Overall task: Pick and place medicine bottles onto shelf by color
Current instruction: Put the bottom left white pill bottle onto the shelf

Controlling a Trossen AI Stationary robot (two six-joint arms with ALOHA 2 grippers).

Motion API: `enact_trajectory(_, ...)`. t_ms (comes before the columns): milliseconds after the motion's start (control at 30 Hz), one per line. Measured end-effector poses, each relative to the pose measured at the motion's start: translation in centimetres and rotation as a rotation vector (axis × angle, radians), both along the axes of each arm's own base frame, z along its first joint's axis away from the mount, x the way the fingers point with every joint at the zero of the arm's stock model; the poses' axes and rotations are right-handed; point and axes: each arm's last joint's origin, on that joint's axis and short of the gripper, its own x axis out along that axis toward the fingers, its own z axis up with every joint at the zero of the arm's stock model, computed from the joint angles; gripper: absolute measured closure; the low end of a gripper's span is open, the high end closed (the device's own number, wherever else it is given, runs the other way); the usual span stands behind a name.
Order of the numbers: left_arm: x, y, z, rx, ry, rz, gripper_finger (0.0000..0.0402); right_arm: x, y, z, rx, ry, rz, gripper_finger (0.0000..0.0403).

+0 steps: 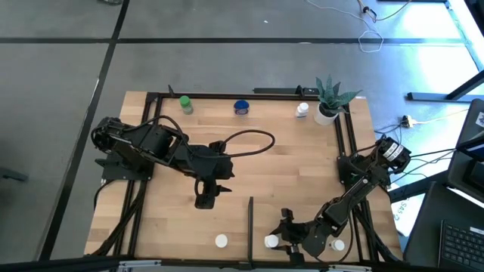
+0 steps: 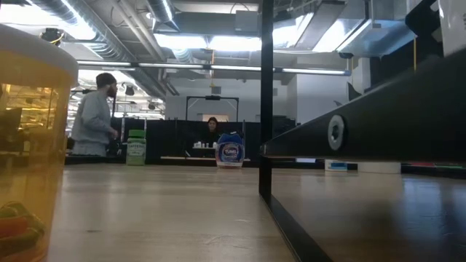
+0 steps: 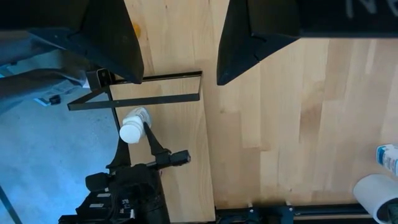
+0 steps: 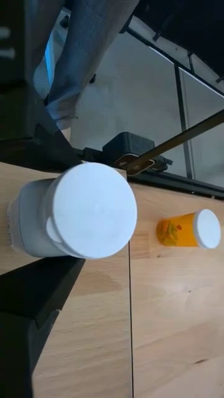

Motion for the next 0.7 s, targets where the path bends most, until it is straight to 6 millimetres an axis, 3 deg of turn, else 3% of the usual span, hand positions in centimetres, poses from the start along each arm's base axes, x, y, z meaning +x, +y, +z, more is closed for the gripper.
enact_trajectory(700, -0.22, 0.11, -0.28, 0.018, 0.035, 0.005, 0.0204, 0.06, 0.15, 0.21, 0.032, 0.014, 0.002, 0.0184)
